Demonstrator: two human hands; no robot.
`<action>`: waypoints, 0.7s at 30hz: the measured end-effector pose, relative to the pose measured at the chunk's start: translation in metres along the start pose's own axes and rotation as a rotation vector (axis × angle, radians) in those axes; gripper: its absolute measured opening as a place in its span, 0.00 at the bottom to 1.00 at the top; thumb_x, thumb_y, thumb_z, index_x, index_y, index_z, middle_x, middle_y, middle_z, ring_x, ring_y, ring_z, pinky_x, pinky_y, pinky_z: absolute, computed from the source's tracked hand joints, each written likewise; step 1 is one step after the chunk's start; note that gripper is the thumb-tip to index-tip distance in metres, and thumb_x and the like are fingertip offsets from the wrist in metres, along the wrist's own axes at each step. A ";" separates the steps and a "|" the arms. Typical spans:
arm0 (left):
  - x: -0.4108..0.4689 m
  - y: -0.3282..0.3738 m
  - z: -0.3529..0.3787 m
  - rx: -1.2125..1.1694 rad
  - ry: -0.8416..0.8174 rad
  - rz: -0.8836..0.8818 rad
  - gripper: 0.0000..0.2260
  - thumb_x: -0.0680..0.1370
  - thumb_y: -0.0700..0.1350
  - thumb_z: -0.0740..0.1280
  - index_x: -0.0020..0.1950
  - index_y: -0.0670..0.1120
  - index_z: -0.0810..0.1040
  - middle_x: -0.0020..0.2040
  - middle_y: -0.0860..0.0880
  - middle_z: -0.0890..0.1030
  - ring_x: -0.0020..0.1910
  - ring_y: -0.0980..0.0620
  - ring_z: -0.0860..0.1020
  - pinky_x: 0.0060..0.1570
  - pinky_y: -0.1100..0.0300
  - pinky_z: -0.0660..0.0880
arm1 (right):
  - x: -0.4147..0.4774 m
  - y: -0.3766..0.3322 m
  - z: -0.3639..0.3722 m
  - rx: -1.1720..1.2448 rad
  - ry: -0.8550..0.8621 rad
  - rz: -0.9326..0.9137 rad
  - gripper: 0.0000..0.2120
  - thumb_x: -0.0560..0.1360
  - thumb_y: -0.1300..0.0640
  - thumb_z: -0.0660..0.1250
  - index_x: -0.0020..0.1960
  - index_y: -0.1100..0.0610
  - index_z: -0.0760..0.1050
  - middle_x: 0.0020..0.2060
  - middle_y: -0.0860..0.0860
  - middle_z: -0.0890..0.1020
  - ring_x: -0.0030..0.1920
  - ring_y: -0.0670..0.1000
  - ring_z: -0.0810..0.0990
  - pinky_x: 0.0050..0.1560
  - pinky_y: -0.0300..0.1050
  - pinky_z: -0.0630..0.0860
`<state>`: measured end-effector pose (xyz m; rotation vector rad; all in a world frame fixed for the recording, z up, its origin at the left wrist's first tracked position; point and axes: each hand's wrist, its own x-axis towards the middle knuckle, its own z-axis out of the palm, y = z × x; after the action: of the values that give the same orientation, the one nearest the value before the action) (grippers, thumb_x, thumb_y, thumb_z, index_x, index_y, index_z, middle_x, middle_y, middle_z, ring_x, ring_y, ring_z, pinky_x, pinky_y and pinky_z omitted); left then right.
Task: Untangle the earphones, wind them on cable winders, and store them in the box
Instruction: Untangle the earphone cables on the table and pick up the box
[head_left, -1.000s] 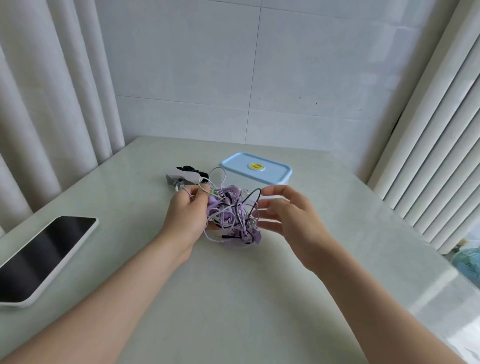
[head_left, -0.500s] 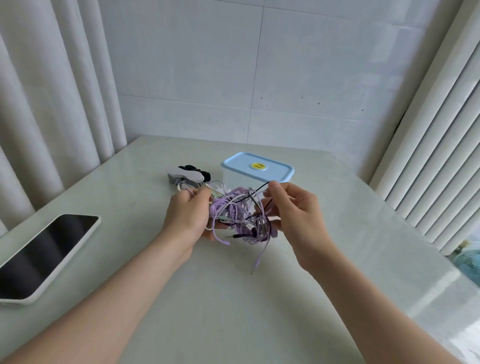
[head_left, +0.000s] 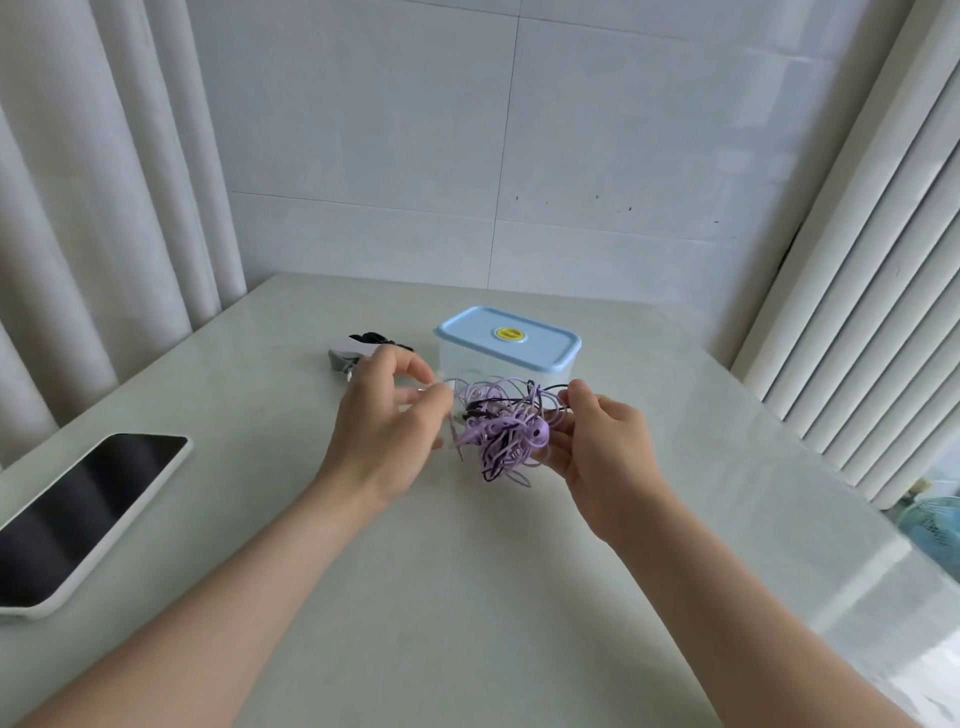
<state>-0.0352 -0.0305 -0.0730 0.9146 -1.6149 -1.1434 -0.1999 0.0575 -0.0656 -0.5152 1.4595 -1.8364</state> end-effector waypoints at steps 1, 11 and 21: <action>-0.002 0.001 0.000 0.098 -0.031 0.092 0.09 0.69 0.52 0.67 0.48 0.53 0.78 0.57 0.49 0.77 0.55 0.54 0.80 0.49 0.49 0.83 | 0.000 -0.001 0.000 0.031 0.009 0.013 0.12 0.87 0.59 0.59 0.50 0.65 0.74 0.31 0.57 0.80 0.26 0.54 0.81 0.28 0.43 0.80; -0.011 -0.003 0.012 0.244 -0.221 0.521 0.08 0.77 0.43 0.77 0.53 0.55 0.88 0.47 0.55 0.81 0.40 0.49 0.81 0.44 0.59 0.77 | -0.003 -0.005 -0.005 0.052 0.039 -0.007 0.14 0.83 0.58 0.67 0.47 0.69 0.82 0.36 0.60 0.82 0.30 0.54 0.77 0.28 0.41 0.77; -0.006 -0.003 0.009 0.236 0.049 0.480 0.03 0.78 0.44 0.75 0.45 0.52 0.86 0.40 0.55 0.82 0.31 0.51 0.77 0.36 0.61 0.73 | -0.016 -0.006 0.005 -0.288 -0.125 -0.520 0.26 0.75 0.53 0.71 0.73 0.51 0.76 0.58 0.49 0.86 0.55 0.45 0.86 0.54 0.42 0.83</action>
<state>-0.0417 -0.0233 -0.0784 0.6401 -1.8266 -0.6042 -0.1875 0.0672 -0.0569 -1.2253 1.6155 -1.9337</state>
